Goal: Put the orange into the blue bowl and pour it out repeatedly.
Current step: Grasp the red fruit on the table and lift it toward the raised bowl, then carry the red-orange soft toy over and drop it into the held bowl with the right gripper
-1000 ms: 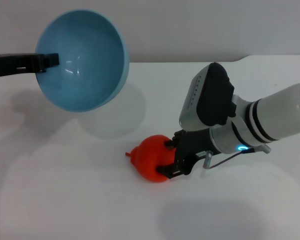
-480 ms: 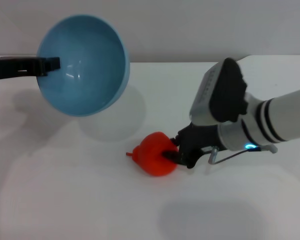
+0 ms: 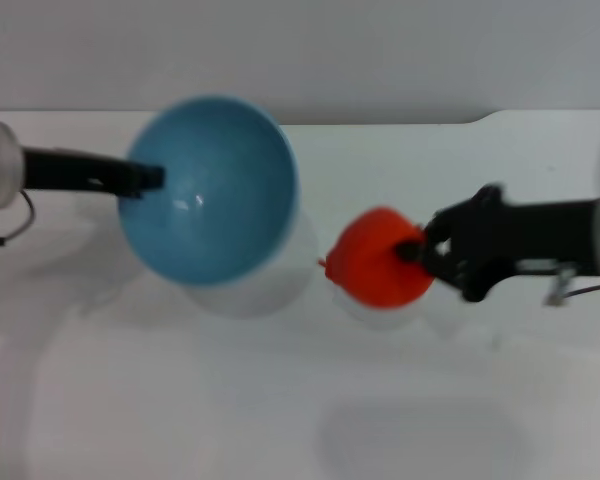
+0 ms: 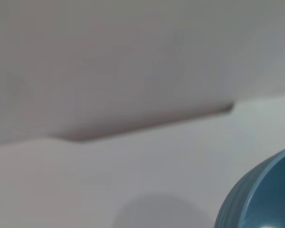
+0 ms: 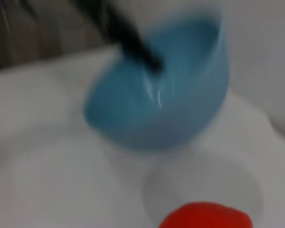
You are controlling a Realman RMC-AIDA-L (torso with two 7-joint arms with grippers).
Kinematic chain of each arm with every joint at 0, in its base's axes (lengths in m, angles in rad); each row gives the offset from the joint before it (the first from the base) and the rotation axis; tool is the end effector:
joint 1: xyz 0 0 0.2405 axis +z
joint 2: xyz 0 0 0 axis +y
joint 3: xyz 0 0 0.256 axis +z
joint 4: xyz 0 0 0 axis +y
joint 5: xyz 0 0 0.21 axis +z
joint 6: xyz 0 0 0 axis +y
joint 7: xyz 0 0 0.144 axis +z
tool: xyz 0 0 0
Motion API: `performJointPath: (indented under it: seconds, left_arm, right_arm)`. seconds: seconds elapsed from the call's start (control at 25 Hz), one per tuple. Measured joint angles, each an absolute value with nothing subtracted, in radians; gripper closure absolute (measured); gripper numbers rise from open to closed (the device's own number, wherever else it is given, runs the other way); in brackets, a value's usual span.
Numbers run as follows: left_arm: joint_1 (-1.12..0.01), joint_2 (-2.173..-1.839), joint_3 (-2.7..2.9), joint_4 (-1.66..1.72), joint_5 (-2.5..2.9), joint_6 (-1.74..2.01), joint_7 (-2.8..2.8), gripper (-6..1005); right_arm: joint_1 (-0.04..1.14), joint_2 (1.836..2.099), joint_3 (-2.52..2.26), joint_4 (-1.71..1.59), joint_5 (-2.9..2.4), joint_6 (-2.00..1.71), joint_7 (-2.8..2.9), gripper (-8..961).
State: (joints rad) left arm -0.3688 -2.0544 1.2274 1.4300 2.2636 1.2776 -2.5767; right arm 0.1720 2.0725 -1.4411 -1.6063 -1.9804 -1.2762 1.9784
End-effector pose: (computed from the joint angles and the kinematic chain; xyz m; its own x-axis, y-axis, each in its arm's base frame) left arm -0.2106 0.3587 0.0467 0.6225 0.7037 0.3426 0.7757 -0.4962 -0.3900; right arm 0.1711 0.3016 0.0142 0.9438 -0.2200 -0.2466 -0.2971 -0.8916 -0.3417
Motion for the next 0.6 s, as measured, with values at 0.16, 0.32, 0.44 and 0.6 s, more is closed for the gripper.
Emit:
performJointPath:
  seconds: [0.16,0.32,0.44,0.6]
  left_arm:
    - [-0.438,-2.056,1.329,1.367,2.317,1.301,-2.619,1001]
    - [-0.52,-2.063,1.428,1.291,2.356,1.312,-2.66,1001]
    - [-0.574,-2.069,1.48,1.252,2.366,1.313,-2.688,1001]
    - [-0.592,-2.071,1.535,1.267,2.362,1.319,-2.724,1000]
  right_arm:
    - [0.115,2.073,-1.296,-1.75,-1.794,-1.432,1.916,900]
    - [0.118,2.072,-1.231,-1.86,-1.696,-1.532,1.915,921]
    - [0.144,2.072,-1.24,-1.884,-1.687,-1.54,1.916,920]
    - [0.197,2.072,-1.261,-1.803,-1.732,-1.545,1.933,909]
